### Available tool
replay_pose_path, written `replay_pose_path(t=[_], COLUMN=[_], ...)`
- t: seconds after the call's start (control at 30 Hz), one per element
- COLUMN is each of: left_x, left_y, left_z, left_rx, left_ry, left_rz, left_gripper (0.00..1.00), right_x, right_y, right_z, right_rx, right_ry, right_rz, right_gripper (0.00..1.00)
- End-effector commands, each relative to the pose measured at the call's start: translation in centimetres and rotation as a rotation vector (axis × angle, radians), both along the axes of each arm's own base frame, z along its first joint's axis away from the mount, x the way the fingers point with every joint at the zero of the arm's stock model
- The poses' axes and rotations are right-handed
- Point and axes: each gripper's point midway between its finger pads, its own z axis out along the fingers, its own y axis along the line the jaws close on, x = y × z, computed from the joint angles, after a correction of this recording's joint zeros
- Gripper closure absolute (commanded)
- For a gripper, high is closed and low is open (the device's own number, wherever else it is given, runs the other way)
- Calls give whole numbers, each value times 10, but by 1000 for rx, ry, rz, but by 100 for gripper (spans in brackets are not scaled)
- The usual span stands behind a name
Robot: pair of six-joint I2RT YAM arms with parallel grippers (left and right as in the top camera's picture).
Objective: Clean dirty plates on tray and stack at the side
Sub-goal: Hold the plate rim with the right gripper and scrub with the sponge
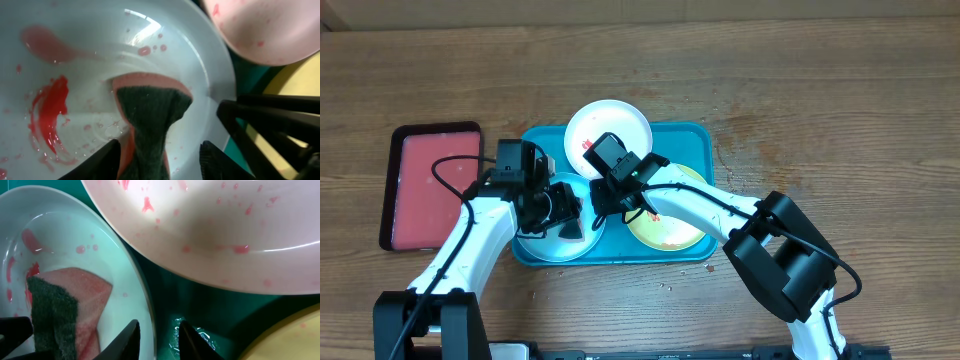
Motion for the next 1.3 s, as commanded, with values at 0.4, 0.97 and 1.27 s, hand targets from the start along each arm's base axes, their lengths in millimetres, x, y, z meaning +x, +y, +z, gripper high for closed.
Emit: replay_pose_path(t=[0.4, 0.97, 1.27], left_x=[-7, -5, -1], left_y=[-4, 14, 10], left_z=[-17, -22, -20], left_rx=[30, 137, 117], left_ry=[-3, -13, -31], left_rz=[-12, 15, 11], left_gripper=[55, 64, 59], right_x=[-2, -3, -3], right_y=[-1, -2, -2], right_z=[-8, -8, -8], right_rx=[-13, -16, -16], right_ry=[9, 13, 12], right_rz=[-6, -6, -7], right_gripper=[72, 72, 72])
